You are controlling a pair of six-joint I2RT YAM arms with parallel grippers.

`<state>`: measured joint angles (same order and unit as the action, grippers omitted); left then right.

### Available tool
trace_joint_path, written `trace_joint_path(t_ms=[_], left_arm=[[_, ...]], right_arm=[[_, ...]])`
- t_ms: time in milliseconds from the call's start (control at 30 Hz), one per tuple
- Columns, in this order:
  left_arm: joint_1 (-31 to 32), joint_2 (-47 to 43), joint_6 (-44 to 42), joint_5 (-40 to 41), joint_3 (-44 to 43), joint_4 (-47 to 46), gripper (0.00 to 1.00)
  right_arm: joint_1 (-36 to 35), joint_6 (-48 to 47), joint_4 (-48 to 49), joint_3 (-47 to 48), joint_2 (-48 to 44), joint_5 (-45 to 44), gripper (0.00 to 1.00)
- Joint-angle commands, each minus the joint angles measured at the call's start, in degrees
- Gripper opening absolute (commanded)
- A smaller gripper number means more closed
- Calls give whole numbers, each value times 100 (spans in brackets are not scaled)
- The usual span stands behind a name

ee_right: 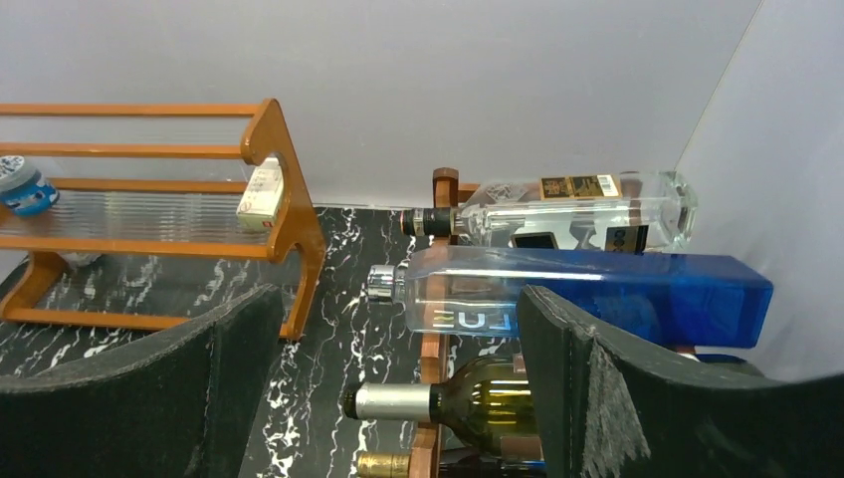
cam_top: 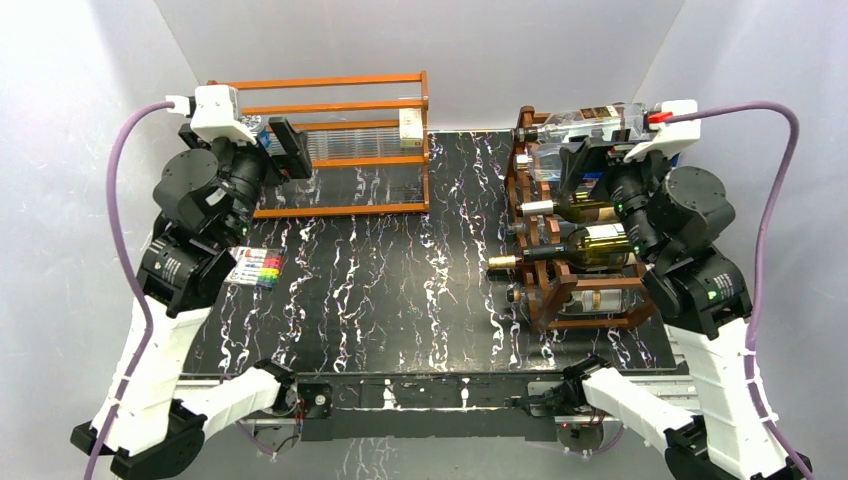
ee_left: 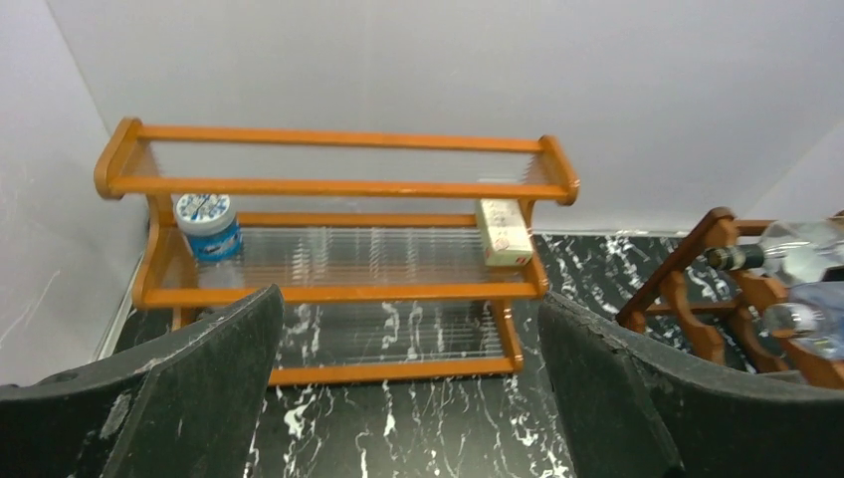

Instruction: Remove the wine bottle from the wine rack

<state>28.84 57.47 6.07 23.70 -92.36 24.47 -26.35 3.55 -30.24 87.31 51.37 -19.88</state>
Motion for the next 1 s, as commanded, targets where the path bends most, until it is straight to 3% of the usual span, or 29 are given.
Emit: trace_joint_path(t_ms=[0,567,867,967], left_arm=[[-439,-122,309,-430,366,12,98],[-1514,-268,1220,-2066,1549,78,98],[-1570,-19,2065,-4162,2250,-540,98],[-1250,19,2334,-4390,2659,-903,98]], right_arm=[[-152,155,294,-312,-175,-358,98],[-512,838,493,-1216,-550,-1367,98],[-554,857,100,-1257,-795,-599,98],[-560,814,36,-1370,-878,-381,98]])
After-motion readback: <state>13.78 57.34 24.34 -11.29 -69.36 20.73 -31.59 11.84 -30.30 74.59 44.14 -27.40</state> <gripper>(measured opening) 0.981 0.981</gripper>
